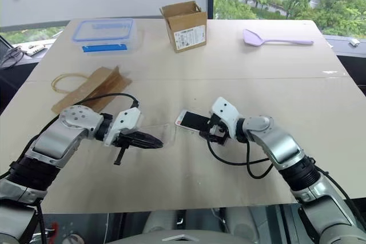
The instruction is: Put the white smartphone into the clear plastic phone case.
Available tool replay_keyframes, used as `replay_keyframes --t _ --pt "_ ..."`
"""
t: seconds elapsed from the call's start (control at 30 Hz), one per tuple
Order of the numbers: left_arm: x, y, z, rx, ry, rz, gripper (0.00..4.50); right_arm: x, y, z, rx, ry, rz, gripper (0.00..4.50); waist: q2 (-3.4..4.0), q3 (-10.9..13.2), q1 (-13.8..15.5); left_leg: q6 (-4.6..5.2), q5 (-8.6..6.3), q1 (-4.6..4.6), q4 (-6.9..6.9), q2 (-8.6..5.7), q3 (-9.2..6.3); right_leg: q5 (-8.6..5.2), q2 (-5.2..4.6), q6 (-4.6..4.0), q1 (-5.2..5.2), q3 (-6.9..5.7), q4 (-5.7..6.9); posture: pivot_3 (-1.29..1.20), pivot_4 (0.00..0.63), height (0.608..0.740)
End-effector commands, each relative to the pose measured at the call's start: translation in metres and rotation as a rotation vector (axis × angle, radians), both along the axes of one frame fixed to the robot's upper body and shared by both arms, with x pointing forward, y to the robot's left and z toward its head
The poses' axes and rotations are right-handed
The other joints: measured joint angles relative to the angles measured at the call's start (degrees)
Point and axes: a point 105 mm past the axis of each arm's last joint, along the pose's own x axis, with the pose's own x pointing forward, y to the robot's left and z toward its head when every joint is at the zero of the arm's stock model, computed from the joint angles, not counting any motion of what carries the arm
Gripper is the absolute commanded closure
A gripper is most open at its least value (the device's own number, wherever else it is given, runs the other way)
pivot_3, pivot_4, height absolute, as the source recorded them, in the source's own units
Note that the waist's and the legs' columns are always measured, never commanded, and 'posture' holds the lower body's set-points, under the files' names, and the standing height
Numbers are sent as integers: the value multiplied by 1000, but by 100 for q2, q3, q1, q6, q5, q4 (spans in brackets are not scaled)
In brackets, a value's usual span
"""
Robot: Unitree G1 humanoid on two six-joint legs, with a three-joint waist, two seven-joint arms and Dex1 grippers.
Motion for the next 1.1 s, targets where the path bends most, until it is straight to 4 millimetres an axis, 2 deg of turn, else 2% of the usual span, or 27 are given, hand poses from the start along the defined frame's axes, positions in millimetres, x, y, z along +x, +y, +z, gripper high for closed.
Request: replay_keyframes --t 0.03,0.2,0.4,0.5,0.6,0.8,0.97,1.0,1.1 --pt "2 -2 10 -11 -48 -4 4500 -8 -2 -16 -28 64 36 1585 -2 -3 18 0 0 1 0 0 -1 0 0 -1 0 0 2 0 150 740" --pt "4 -15 11 -26 -62 -31 4500 -8 -23 -8 -49 24 2 1588 -2 -3 53 -1 0 -7 1 -2 3 6 -1 4 -1 2 -4 0 150 740" --pt "15 -43 11 -21 -104 -94 4500 -25 -80 7 -71 5 -183 1588 -1 -2 342 -1 -1 -30 2 -14 4 17 -14 2 -2 -6 -23 0 150 740" --pt "24 -57 10 -13 -112 -117 4500 -36 -106 12 -84 -1 -279 1588 -1 -2 363 -1 -1 -41 9 -21 -1 15 -14 0 -2 -4 -29 0 150 740" --pt "31 -71 6 15 -122 -174 4500 -45 -121 19 -71 -11 -341 1588 -2 -2 326 0 0 -44 13 -22 -8 1 -10 10 -2 -1 -26 0 150 740" --pt "47 -112 -10 89 -114 -272 4500 -54 -128 35 24 -75 -398 1589 -1 -2 259 0 0 -40 12 -21 -13 6 -2 24 -3 2 -17 0 150 740" --pt "51 -131 -8 48 -55 -241 4500 -61 -123 44 73 -115 -379 1589 -1 -2 189 0 -1 -45 11 -21 -14 6 -1 26 -4 6 -22 0 150 740" --pt "51 -132 -7 45 -37 -227 3944 -63 -120 45 84 -118 -370 1589 -1 -2 184 0 -1 -45 12 -21 -14 6 -1 26 -4 6 -22 0 150 740" --pt "49 -129 0 -2 -48 -189 2658 -65 -115 48 97 -124 -340 1589 0 -1 159 0 -1 -44 11 -21 -14 5 -1 27 -5 8 -20 0 150 740"
